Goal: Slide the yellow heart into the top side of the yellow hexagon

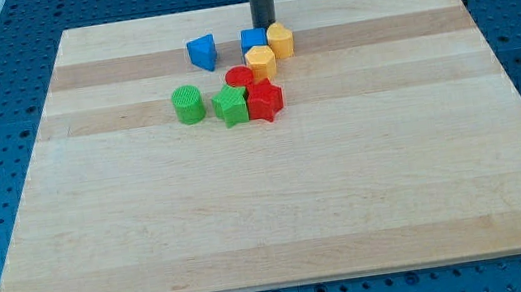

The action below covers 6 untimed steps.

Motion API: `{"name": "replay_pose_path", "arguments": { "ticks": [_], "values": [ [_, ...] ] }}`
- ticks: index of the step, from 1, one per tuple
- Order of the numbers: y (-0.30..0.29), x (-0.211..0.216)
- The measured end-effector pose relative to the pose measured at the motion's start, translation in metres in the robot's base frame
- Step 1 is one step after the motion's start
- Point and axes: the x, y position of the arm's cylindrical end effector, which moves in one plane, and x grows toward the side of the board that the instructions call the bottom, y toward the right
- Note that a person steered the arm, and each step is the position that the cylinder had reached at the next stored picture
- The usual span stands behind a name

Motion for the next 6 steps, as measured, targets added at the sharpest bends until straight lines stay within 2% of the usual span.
{"name": "replay_pose_path", "arguments": {
  "ticks": [1,2,3,4,5,6],
  "values": [
    [0.005,0.001],
    [0.005,0.035],
    [0.006,0.026],
    [0.06,-0.019],
    [0.152,0.026],
    [0.079,0.027]
  ]
}}
